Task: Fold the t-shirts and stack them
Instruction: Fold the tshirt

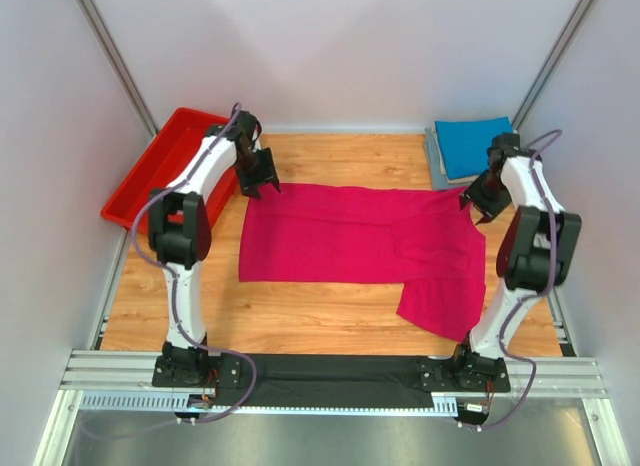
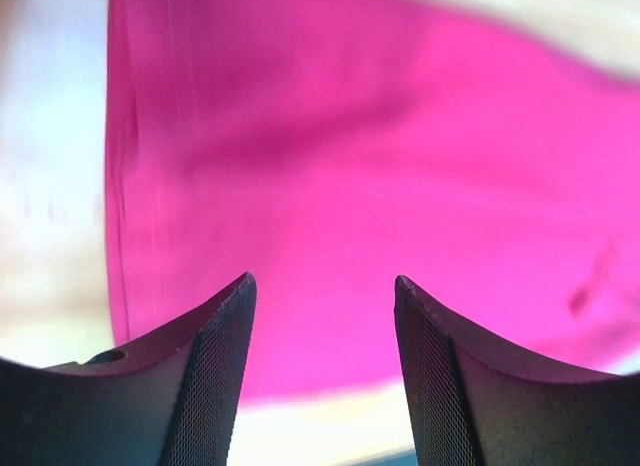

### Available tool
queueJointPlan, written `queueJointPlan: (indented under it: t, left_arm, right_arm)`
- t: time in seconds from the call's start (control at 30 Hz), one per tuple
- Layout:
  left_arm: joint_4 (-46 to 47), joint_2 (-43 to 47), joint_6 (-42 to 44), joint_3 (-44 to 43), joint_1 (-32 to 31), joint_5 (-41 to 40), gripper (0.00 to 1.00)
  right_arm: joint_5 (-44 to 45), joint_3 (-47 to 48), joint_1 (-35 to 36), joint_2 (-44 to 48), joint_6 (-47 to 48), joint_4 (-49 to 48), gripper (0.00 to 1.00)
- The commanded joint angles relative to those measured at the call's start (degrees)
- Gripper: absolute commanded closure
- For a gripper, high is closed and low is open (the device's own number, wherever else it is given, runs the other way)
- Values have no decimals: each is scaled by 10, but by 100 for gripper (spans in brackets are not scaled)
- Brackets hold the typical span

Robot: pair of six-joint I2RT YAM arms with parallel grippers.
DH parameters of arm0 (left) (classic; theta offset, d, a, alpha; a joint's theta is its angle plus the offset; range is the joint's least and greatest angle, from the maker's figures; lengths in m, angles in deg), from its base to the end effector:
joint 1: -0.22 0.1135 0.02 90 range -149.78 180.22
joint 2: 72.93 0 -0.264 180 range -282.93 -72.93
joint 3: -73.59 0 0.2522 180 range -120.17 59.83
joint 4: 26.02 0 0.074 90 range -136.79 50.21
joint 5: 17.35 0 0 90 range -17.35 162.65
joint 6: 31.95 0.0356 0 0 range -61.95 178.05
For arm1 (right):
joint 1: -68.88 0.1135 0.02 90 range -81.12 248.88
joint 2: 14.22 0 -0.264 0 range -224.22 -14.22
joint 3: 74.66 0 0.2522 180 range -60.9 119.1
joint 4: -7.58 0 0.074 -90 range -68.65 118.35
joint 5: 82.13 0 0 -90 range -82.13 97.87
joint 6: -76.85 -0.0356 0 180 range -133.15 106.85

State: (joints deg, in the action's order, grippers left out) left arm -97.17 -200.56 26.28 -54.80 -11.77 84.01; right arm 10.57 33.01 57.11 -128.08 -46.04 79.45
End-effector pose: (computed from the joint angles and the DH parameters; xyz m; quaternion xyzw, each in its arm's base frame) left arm 0.4582 -0.1045 0.2233 -0.1518 0.9689 -0.1537 0.1209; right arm 0.3914 -0.0833 0.2206 0.3800 0.9188 -0.0040 0.1065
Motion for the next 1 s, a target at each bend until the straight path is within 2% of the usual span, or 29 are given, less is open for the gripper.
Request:
queueJointPlan:
  t: [0.0, 0.03, 0.07, 0.1, 0.17, 0.2, 0.33, 0.53, 0.83, 0.97]
  left_arm:
    - [7, 148, -19, 84, -7, 46, 35]
    - [14, 170, -17, 145, -9, 47, 35]
    - [31, 212, -15, 177, -16, 47, 35]
    - [38, 233, -15, 206, -19, 47, 35]
    - [66, 283, -13, 283, -26, 70, 35]
    - [74, 299, -12, 322, -28, 78, 35]
    - [101, 351, -24, 389, -38, 126, 36]
    - [98, 360, -26, 403, -51, 131, 37]
    - [77, 317, -24, 365, -51, 126, 38]
    - [77, 309, -24, 363, -51, 117, 39]
  right_arm:
    - [27, -119, 0, 169, -147, 137, 44]
    - [27, -162, 0, 200, -171, 131, 43]
    - [27, -253, 1, 230, -192, 128, 43]
    - [27, -291, 1, 286, -230, 126, 43]
    - [31, -388, 1, 334, -269, 127, 43]
    - [36, -418, 1, 378, -279, 122, 43]
    - [56, -511, 1, 482, -341, 126, 44]
    - [70, -596, 1, 552, -413, 116, 47]
    - [85, -665, 5, 538, -464, 40, 48]
    - [93, -685, 7, 527, -481, 5, 52]
